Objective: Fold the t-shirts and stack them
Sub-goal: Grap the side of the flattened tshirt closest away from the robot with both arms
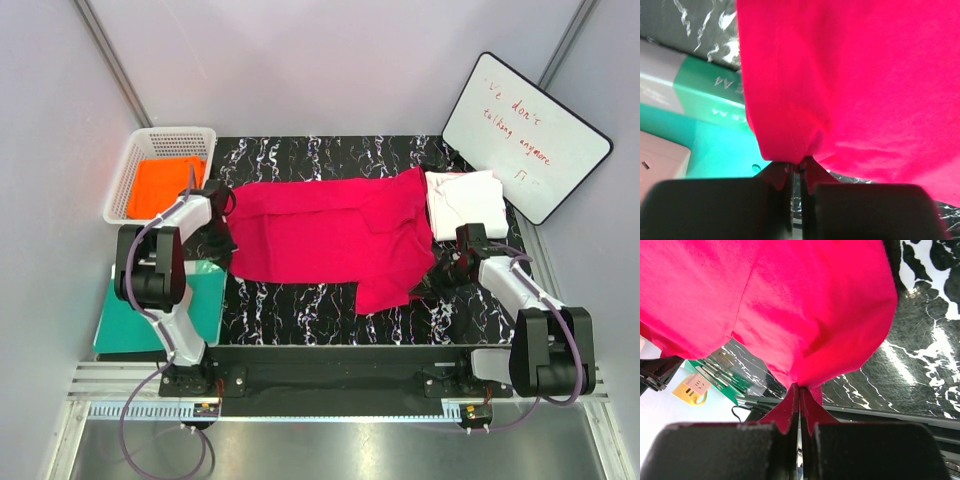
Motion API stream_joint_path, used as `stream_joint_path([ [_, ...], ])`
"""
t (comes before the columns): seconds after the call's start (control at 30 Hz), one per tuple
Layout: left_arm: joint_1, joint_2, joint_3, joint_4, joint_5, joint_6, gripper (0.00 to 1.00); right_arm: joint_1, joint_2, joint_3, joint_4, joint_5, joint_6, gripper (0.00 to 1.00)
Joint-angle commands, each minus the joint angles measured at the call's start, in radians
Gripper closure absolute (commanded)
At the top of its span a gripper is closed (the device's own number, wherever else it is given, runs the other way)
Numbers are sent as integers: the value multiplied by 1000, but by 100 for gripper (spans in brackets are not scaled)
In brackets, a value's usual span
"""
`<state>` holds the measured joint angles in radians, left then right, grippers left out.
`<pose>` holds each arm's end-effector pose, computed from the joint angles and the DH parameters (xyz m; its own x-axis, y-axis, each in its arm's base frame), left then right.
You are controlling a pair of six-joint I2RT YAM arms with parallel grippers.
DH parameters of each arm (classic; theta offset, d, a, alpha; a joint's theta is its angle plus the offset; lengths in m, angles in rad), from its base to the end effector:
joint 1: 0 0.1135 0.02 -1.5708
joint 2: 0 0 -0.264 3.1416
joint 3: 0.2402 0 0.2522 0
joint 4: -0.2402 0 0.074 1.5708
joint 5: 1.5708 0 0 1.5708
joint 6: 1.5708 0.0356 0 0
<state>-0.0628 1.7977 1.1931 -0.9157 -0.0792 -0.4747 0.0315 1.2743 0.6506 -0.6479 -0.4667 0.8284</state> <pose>0.3201 -0.0173 0.1715 -0.9133 -0.3991 -0.0810 -0.4035 0.9138 0.0472 0.2073 0.0226 0.1705 -0.7641 0.6343 0.1175 0.5951 0.6228 0.5079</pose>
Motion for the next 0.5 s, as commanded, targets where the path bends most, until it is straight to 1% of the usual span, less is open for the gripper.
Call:
stream_joint_path([
  [0.0, -12, 19, 42, 52, 1, 1, 100, -2, 14, 47, 10, -30, -23, 99],
  [0.27, -17, -95, 51, -41, -45, 13, 100, -2, -12, 86, 8, -36, -17, 100],
  [0.47, -17, -117, 144, -104, -82, 27, 100, -2, -32, 184, -1, -35, -38, 100],
])
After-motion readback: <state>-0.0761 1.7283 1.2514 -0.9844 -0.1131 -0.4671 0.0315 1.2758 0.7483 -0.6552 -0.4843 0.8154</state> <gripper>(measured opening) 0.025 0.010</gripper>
